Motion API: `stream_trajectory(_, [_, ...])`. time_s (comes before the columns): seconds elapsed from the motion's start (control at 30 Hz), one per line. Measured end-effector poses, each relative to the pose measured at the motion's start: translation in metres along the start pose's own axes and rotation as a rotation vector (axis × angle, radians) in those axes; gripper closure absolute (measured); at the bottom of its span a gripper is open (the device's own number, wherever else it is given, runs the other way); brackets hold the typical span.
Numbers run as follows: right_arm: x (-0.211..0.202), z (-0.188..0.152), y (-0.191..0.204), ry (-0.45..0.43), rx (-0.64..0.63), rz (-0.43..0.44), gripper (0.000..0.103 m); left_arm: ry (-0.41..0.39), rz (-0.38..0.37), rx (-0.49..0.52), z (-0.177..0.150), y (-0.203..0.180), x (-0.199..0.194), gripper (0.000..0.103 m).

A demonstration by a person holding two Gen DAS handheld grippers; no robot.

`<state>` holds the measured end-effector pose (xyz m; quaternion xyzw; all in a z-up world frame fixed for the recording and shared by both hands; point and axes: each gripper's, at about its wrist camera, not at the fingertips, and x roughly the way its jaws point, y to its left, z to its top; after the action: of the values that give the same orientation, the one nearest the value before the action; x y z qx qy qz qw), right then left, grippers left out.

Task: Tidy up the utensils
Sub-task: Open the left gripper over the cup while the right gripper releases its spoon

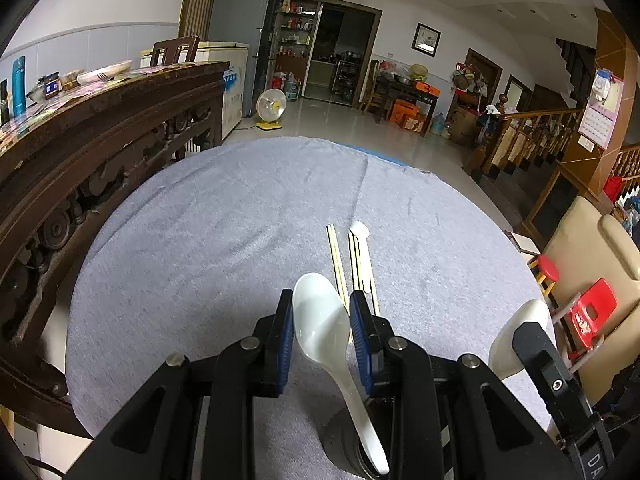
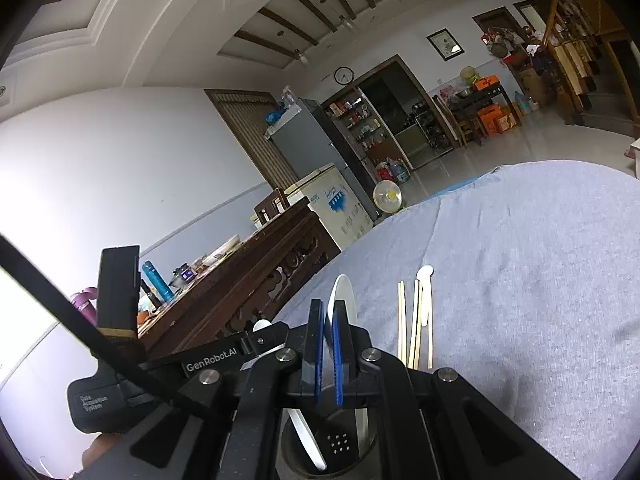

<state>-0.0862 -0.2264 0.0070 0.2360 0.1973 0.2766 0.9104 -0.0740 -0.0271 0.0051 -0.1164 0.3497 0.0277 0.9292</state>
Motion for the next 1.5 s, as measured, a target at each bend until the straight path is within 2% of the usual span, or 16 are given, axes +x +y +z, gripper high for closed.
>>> stream_trajectory(0.47, [-0.004, -0.01, 0.0, 0.033, -0.009, -0.004, 0.098, 0.005, -0.005, 0.013, -0.008, -0.002, -0.003, 0.075])
stream_trajectory(0.9, [-0.008, -0.008, 0.001, 0.029, -0.004, -0.014, 0.095, 0.007, -0.024, -0.028, -0.004, 0.007, -0.013, 0.074])
stream_trajectory(0.97, [-0.012, -0.006, 0.002, 0.018, -0.003, -0.014, 0.095, -0.007, -0.031, -0.047, 0.001, 0.011, -0.019, 0.064])
stream_trajectory(1.0, [-0.014, -0.005, 0.002, 0.011, -0.004, -0.016, 0.095, -0.024, -0.031, -0.059, 0.004, 0.013, -0.023, 0.053])
stream_trajectory(1.03, [-0.017, -0.004, 0.0, 0.005, -0.002, -0.017, 0.095, -0.044, -0.028, -0.07, 0.007, 0.016, -0.028, 0.046])
stream_trajectory(1.17, [-0.021, 0.001, -0.004, 0.0, 0.011, -0.021, 0.095, -0.091, -0.019, -0.088, 0.017, 0.023, -0.039, 0.043])
stream_trajectory(1.33, [-0.024, 0.005, -0.009, 0.025, 0.03, -0.039, 0.094, -0.083, -0.012, -0.108, 0.026, 0.035, -0.036, 0.041])
stream_trajectory(1.37, [-0.024, 0.007, -0.012, 0.036, 0.04, -0.041, 0.09, -0.075, -0.01, -0.115, 0.029, 0.038, -0.034, 0.041])
stream_trajectory(1.43, [-0.027, 0.012, -0.018, 0.06, 0.061, -0.049, 0.074, -0.067, -0.005, -0.135, 0.035, 0.048, -0.031, 0.039])
stream_trajectory(1.5, [-0.033, 0.017, -0.025, 0.065, 0.068, -0.068, 0.07, -0.067, 0.008, -0.154, 0.041, 0.059, -0.029, 0.036])
